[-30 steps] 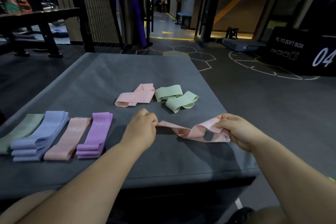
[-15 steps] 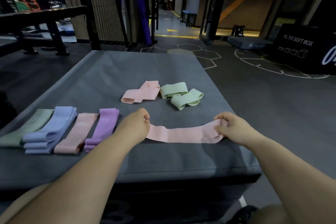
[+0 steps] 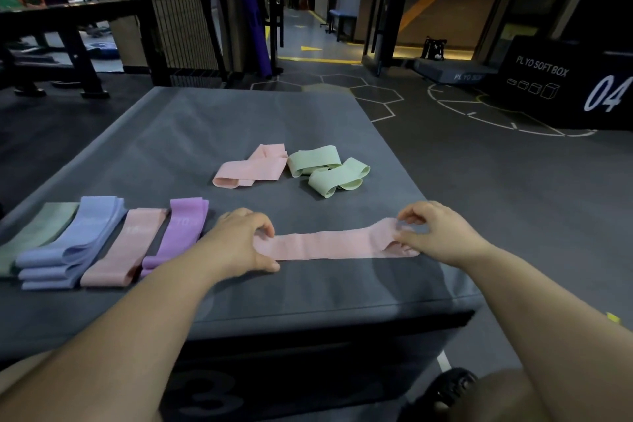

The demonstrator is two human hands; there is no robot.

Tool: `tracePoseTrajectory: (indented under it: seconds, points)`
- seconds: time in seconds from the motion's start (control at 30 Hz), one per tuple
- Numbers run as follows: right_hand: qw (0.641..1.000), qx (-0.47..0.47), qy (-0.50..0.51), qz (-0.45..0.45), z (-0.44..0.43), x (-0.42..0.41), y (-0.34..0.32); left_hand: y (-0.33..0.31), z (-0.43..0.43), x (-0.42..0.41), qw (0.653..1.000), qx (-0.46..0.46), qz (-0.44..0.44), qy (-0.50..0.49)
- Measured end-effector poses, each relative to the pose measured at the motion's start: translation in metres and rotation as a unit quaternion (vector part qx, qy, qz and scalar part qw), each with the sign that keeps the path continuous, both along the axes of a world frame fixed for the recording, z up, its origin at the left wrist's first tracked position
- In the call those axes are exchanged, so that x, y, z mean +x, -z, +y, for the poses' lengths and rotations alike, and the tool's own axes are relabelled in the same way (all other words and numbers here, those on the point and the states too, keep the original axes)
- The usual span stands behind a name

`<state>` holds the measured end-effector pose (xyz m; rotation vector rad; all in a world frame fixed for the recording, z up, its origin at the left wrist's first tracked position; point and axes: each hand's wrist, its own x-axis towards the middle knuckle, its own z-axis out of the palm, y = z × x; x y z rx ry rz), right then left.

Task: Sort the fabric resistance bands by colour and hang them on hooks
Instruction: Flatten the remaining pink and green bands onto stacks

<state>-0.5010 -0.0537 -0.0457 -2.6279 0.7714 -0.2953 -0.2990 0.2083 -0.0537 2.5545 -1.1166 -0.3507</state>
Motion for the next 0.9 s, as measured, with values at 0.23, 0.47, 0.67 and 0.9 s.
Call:
tracePoseTrajectory:
  seconds: [0.23, 0.47, 0.67, 0.9]
  points:
    - [0.999, 0.013, -0.025, 0.043, 0.006, 0.000, 0.000, 0.006, 0.003, 0.005, 1.000, -0.022, -0.010, -0.012]
    - [0.999, 0.012, 0.007, 0.039, 0.004, 0.000, 0.000, 0.004, 0.005, 0.007, 0.999, -0.043, -0.010, -0.029]
    - [0.997, 0.071, 0.014, 0.012, 0.000, -0.005, -0.003, 0.003, 0.004, 0.007, 0.997, -0.057, -0.019, -0.044]
    - [0.977, 0.204, 0.036, -0.043, -0.007, -0.008, -0.001, 0.002, 0.003, 0.008, 0.996, -0.055, -0.032, -0.063]
